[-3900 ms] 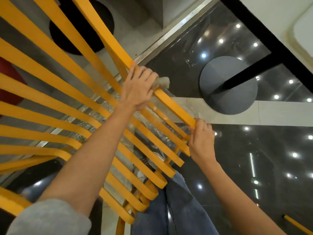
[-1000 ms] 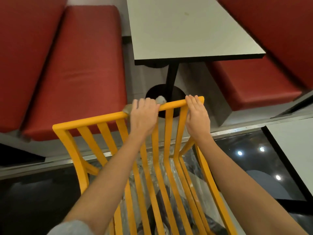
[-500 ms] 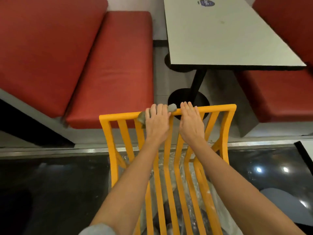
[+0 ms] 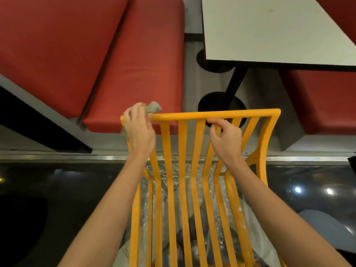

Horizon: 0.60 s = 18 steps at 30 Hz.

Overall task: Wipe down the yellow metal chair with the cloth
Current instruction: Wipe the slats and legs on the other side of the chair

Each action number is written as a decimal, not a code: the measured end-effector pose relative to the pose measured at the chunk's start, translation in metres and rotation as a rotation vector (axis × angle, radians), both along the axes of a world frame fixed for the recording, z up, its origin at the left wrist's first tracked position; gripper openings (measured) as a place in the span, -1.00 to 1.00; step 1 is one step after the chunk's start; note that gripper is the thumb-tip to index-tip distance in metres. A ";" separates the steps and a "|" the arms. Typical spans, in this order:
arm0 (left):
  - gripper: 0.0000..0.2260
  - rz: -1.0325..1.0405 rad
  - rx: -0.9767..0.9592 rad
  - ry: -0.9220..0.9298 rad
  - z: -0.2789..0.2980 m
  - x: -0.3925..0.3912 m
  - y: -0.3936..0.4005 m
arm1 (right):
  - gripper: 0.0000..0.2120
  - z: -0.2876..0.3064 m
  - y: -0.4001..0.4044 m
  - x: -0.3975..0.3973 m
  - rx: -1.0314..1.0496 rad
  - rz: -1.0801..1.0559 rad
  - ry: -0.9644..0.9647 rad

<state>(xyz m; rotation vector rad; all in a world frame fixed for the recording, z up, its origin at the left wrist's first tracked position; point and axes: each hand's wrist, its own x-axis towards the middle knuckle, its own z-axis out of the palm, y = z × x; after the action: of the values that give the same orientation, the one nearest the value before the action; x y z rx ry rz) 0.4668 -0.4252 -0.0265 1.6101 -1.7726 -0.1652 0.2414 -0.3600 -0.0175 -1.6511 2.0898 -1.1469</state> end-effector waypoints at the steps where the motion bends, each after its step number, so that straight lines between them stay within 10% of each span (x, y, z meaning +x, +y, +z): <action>1: -0.73 -0.087 0.015 0.057 -0.002 -0.019 0.013 | -0.77 -0.001 0.012 0.013 -0.022 0.015 -0.163; 5: -0.72 -0.341 0.218 0.392 -0.018 -0.082 0.068 | -0.62 -0.021 0.043 0.063 0.069 0.036 -0.995; 11: -0.54 -0.676 0.512 0.419 -0.022 -0.066 0.076 | -0.60 -0.058 0.056 0.055 0.073 -0.265 -1.441; 14: -0.65 -0.433 0.187 0.247 -0.013 -0.031 0.040 | -0.74 -0.060 0.043 0.052 -0.058 -0.336 -1.340; 18: -0.65 -0.139 0.062 -0.142 -0.021 0.012 -0.007 | -0.88 -0.056 0.002 0.049 -0.400 -0.218 -0.634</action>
<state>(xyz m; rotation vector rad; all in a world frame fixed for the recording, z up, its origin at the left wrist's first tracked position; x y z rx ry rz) 0.4789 -0.4318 -0.0471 1.5756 -2.0076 -0.1766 0.2904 -0.3580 -0.0731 -0.9853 1.7173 -1.9487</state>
